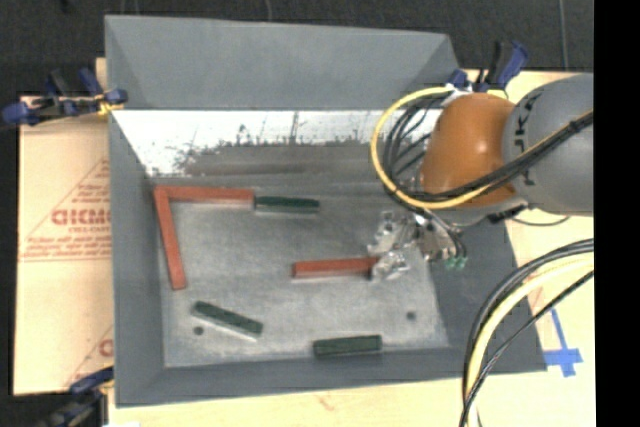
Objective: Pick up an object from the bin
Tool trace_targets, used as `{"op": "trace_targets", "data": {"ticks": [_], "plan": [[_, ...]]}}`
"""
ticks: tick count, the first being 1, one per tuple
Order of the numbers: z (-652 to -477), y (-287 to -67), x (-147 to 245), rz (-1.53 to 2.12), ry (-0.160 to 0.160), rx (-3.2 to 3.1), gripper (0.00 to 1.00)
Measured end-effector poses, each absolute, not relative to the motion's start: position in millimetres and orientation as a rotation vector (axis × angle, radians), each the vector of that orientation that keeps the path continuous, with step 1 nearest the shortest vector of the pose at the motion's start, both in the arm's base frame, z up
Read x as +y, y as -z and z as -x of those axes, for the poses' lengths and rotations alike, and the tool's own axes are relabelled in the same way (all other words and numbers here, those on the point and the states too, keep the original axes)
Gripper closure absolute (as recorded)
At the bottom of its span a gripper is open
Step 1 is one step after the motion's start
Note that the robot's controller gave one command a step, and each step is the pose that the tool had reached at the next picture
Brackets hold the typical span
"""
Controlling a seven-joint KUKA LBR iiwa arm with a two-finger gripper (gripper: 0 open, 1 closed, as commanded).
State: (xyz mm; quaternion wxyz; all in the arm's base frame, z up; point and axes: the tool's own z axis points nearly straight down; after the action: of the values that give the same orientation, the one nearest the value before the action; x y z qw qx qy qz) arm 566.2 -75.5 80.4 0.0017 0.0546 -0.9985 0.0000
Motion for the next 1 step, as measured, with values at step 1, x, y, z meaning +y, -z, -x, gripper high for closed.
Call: {"op": "trace_targets", "data": {"ticks": [1], "plan": [[-566.3,-80.4,-75.5,-0.172,0.000,-3.134,1.00]]}}
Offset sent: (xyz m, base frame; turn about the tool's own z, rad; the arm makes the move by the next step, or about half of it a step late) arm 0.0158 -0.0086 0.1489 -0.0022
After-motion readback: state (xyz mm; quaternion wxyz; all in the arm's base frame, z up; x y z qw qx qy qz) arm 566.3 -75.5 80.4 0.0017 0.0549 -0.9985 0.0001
